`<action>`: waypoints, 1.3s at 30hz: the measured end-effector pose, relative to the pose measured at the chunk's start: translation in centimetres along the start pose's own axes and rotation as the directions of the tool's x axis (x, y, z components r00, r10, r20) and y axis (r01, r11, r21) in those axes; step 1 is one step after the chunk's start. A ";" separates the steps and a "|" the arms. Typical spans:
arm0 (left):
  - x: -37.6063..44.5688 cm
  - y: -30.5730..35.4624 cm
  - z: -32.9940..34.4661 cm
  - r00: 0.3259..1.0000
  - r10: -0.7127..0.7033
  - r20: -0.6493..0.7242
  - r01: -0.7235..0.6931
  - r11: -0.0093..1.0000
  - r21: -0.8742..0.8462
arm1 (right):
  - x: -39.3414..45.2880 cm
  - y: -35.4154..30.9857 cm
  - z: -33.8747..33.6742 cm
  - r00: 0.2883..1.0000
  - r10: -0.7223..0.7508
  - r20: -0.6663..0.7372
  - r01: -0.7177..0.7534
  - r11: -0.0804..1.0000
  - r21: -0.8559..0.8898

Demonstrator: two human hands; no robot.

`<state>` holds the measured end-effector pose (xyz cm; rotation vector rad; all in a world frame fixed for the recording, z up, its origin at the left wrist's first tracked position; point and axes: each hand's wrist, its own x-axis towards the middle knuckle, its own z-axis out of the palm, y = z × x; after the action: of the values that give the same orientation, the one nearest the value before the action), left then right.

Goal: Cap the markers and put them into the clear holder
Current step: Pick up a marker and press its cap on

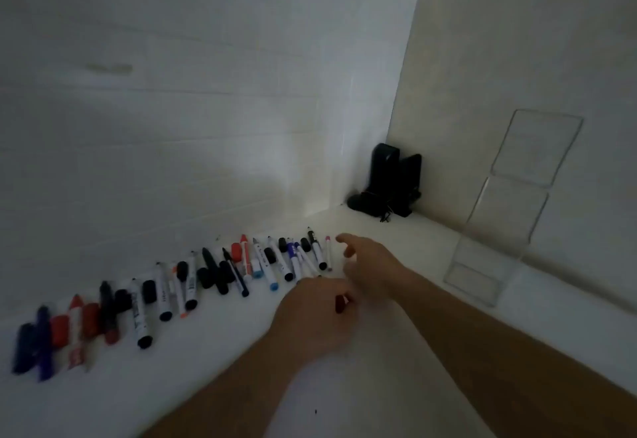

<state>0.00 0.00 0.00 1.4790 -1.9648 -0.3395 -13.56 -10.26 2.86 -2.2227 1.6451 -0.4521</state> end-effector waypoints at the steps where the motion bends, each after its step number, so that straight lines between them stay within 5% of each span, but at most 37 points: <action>1: 0.1 -0.4 0.1 1.000 -0.001 -0.017 0.001 0.999 -0.043 | 1.1 -0.5 0.7 1.000 -0.001 -0.005 0.001 0.997 0.072; 6: 0.5 -0.9 0.1 0.995 -0.082 -0.058 0.064 0.963 -0.260 | 4.0 -0.7 2.8 0.994 0.082 -0.071 -0.060 0.959 0.276; 14: 1.2 -1.2 0.6 0.986 -0.141 -0.088 0.113 0.958 -0.265 | 6.0 -0.4 3.5 0.997 -0.079 -0.010 0.078 0.991 -0.106; 21: 1.3 -1.6 0.6 0.968 -0.219 -0.120 0.174 0.937 -0.303 | 1.6 2.4 0.9 0.974 -0.222 0.042 0.225 0.968 -0.107; 32: 0.8 -0.5 0.9 0.997 -0.076 -0.012 0.077 0.993 0.089 | -5.5 5.8 -0.6 0.958 -0.278 0.069 0.270 0.957 0.107; 39: 1.1 0.0 1.6 0.997 0.040 0.059 -0.054 0.966 0.251 | -5.2 6.7 -1.9 0.982 -0.173 0.071 0.179 0.980 -0.091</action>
<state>-1.19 -1.28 -0.89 1.5904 -2.1461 -0.1109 -21.57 -7.21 1.28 -2.4407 1.4742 -0.3487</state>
